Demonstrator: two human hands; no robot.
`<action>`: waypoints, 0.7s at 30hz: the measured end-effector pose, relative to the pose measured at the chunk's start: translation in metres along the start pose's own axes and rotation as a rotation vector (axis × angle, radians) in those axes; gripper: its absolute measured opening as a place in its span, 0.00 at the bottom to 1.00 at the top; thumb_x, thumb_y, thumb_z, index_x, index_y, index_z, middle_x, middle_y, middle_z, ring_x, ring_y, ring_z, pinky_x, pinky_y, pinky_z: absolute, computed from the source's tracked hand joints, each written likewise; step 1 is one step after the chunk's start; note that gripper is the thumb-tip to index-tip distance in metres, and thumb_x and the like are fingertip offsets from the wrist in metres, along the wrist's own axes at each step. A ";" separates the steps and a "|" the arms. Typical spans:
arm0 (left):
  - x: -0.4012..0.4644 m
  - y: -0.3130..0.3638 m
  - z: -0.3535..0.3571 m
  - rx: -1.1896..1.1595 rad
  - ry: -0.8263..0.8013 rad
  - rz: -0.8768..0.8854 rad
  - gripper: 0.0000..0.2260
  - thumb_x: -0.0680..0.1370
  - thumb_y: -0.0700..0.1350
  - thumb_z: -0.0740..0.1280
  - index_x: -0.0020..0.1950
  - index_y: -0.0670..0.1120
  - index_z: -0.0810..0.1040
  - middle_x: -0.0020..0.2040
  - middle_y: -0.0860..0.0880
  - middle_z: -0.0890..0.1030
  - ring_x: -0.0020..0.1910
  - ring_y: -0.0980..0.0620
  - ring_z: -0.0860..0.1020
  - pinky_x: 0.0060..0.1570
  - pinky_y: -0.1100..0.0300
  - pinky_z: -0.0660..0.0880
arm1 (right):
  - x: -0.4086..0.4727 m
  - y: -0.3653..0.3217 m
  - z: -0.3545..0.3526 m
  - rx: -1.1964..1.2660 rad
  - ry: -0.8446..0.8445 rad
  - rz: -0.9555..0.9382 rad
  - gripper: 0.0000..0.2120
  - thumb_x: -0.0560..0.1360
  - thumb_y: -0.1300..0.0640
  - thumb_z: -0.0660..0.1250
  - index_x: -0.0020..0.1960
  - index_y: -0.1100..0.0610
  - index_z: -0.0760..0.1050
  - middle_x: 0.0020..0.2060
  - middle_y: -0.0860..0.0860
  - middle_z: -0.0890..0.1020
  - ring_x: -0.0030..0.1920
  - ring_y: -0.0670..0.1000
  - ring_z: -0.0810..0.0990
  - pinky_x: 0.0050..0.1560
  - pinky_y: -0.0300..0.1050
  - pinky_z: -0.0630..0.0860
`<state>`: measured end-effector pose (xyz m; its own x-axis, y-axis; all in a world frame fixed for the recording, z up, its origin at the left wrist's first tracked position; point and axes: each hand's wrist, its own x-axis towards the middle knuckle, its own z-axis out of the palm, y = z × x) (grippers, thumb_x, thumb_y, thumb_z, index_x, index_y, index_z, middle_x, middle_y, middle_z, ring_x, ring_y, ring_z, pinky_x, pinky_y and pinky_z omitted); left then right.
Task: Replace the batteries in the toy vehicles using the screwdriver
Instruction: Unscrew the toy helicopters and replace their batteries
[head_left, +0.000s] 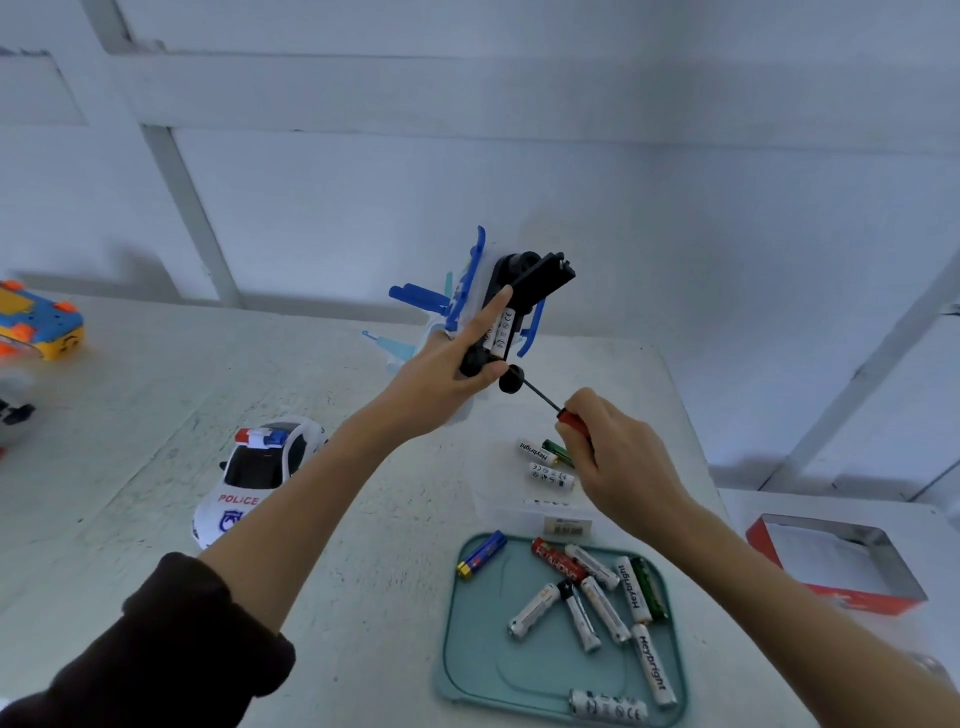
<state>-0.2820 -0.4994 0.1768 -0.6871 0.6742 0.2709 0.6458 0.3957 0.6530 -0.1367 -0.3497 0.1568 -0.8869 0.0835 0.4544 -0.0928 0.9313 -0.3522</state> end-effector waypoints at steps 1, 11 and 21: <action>0.001 0.000 0.000 -0.003 -0.003 0.000 0.27 0.80 0.57 0.57 0.63 0.80 0.41 0.56 0.43 0.69 0.50 0.43 0.72 0.46 0.67 0.66 | 0.000 0.001 -0.001 0.008 0.000 -0.001 0.05 0.79 0.58 0.58 0.47 0.60 0.69 0.35 0.50 0.74 0.27 0.55 0.72 0.28 0.48 0.69; 0.007 -0.004 -0.012 0.049 -0.106 0.042 0.26 0.78 0.61 0.57 0.67 0.79 0.44 0.56 0.42 0.71 0.51 0.41 0.72 0.57 0.54 0.70 | 0.019 0.020 -0.030 -0.051 0.225 -0.002 0.04 0.72 0.57 0.65 0.43 0.58 0.75 0.32 0.47 0.79 0.26 0.49 0.72 0.28 0.40 0.68; 0.019 0.003 -0.014 0.169 -0.204 0.079 0.26 0.79 0.58 0.57 0.68 0.76 0.43 0.52 0.44 0.70 0.49 0.45 0.71 0.56 0.54 0.69 | 0.043 0.033 -0.050 -0.168 0.189 0.019 0.03 0.74 0.60 0.66 0.45 0.60 0.76 0.37 0.52 0.82 0.34 0.55 0.77 0.35 0.44 0.70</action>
<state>-0.2975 -0.4943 0.1938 -0.5618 0.8122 0.1570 0.7531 0.4237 0.5033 -0.1553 -0.2977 0.2062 -0.7859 0.1521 0.5993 0.0139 0.9734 -0.2287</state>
